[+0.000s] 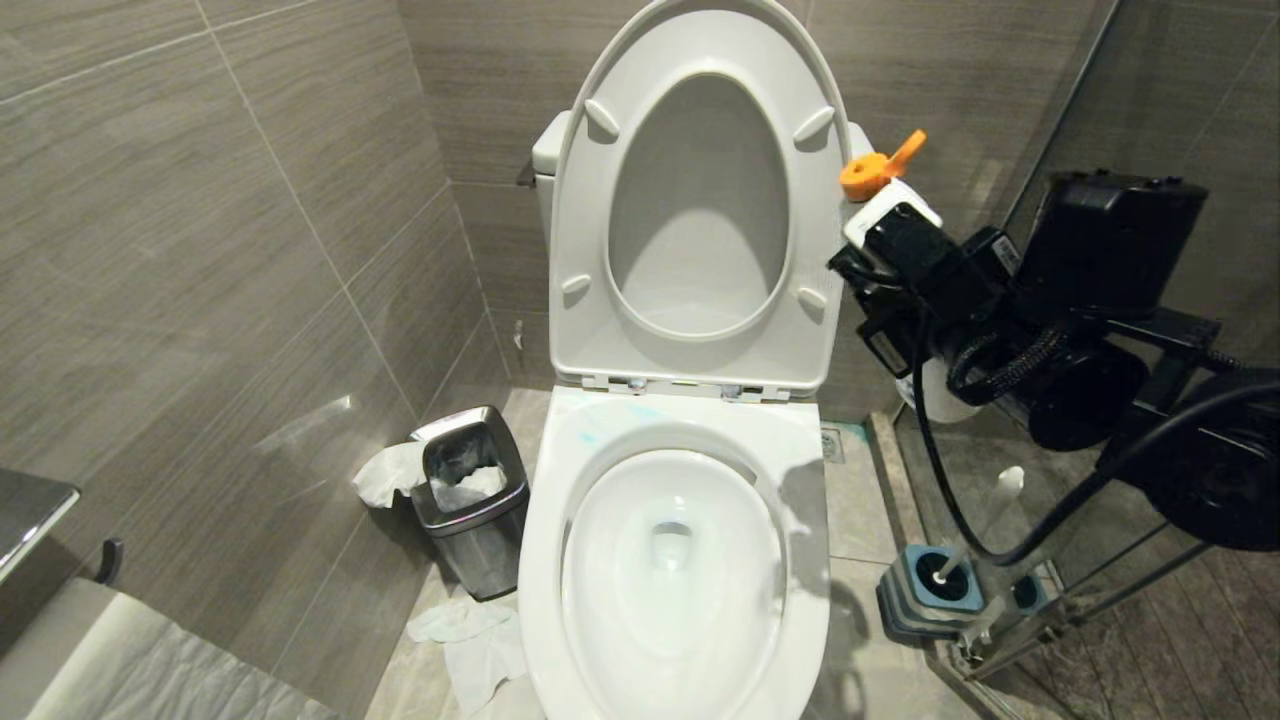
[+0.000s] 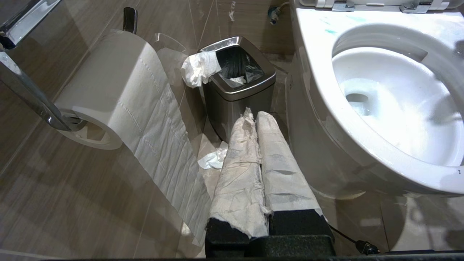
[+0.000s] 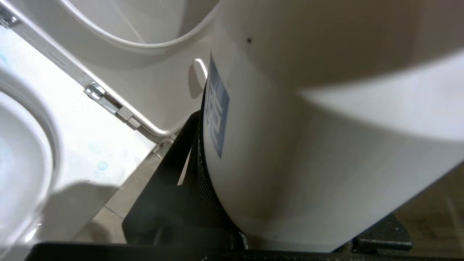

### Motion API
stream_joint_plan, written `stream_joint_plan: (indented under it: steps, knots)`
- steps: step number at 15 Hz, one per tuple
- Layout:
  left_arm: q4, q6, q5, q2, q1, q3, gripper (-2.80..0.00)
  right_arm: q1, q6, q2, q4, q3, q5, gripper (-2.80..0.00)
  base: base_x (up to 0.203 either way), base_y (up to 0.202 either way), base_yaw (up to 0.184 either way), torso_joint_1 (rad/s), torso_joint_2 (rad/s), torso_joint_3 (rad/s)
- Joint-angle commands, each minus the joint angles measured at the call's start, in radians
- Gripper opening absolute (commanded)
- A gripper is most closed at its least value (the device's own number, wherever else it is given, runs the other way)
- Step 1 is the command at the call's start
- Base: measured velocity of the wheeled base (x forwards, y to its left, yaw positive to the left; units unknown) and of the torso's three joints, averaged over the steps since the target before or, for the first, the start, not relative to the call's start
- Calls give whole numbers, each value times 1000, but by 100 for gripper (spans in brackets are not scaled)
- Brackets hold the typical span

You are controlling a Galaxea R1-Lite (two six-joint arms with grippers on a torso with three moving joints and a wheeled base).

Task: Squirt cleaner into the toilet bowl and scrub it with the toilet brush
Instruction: Pour in the cleaning agent

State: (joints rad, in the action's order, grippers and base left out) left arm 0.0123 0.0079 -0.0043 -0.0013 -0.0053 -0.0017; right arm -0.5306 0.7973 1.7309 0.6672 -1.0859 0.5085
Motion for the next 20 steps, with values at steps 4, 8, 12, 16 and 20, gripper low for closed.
stream_joint_plan:
  steps: [4, 8, 12, 16, 20]
  knots:
    - [0, 0, 0, 1, 0, 0, -280, -8, 265, 72, -2, -37, -12, -280, 0, 0, 0, 0, 0, 0]
    - [0, -5, 0, 1, -1, 0, -280, -8, 477, 93, -5, -35, -14, -280, 0, 0, 0, 0, 0, 0]
    - [0, -5, 0, 1, 0, 0, -280, -8, 701, 114, -3, -39, -3, -280, 0, 0, 0, 0, 0, 0]
    - [0, -5, 0, 1, -1, 0, -280, -23, 874, 120, -1, -46, -4, -280, 0, 0, 0, 0, 0, 0]
    - [0, -5, 0, 1, -1, 0, -280, -56, 967, 124, -1, -41, 25, -280, 0, 0, 0, 0, 0, 0]
